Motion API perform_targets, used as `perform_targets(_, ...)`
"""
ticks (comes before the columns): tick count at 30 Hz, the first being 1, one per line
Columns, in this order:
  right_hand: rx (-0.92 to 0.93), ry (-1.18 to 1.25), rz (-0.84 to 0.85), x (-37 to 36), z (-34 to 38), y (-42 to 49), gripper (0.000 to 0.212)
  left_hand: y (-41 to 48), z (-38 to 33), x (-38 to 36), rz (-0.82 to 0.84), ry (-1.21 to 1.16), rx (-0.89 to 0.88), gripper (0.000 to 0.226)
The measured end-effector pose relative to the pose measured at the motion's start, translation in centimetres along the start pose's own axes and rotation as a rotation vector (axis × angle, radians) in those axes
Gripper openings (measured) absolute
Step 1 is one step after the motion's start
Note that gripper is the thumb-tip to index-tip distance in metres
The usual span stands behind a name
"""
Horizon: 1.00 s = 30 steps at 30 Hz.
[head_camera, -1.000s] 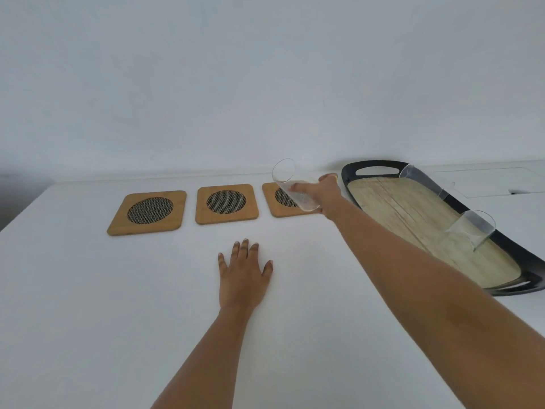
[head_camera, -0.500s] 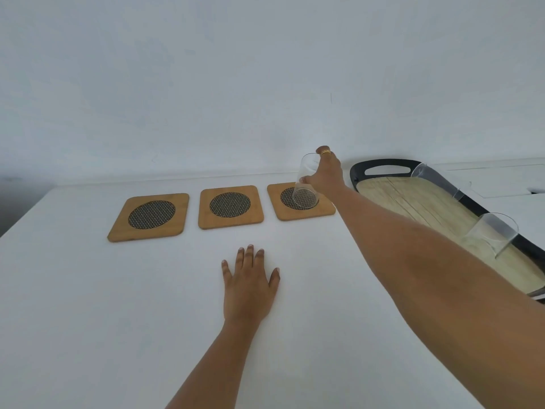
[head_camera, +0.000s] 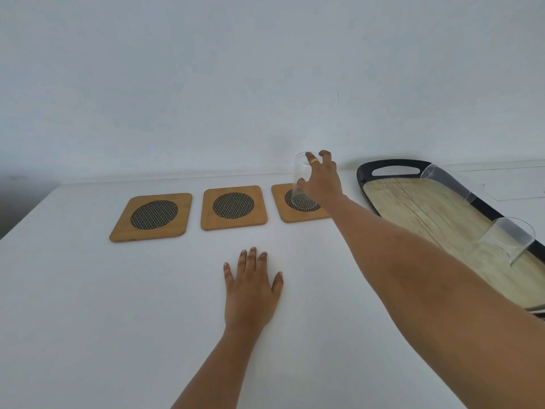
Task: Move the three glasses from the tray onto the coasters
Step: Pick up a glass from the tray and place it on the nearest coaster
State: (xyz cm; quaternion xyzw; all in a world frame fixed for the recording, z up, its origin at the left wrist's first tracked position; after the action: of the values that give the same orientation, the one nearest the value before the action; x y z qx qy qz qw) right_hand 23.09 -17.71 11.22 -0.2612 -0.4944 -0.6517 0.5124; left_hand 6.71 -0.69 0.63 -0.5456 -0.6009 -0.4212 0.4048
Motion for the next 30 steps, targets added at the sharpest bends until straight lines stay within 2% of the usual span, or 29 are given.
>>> perform_targets(15,0.014,0.090,0.015,-0.9,-0.5,0.5,0.063,0.0,0.0,0.1,0.007,0.002,0.008,0.059)
perform_targets(19,0.022,0.123,0.015,-1.0,-0.6,0.3,0.069,0.1,0.0,0.1,0.012,-0.003,0.010,0.058)
perform_targets(22,0.048,0.167,-0.046,-0.5,-0.2,-0.5,0.077,0.0,0.0,0.1,0.011,-0.009,0.009,0.058)
perform_targets(27,0.067,0.191,-0.192,0.3,0.7,-4.8,0.071,0.0,-0.1,0.2,-0.020,-0.008,0.005,0.057)
perform_targets(30,0.052,0.185,-0.170,-0.7,0.3,-8.4,0.066,0.0,-0.1,0.3,-0.020,-0.020,0.006,0.057)
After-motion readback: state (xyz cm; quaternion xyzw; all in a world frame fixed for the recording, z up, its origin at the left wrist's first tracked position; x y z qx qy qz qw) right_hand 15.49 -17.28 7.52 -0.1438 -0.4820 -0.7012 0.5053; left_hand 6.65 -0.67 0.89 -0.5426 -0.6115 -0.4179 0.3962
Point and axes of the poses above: each hand's wrist, its own y-axis towards the middle knuckle, its own x-axis out of the back of the hand, z = x × y, the point moved 7 cm from there along y, towards the middle knuckle, and after that the axes turned 8 degrees about x, right-handed, at the moved point
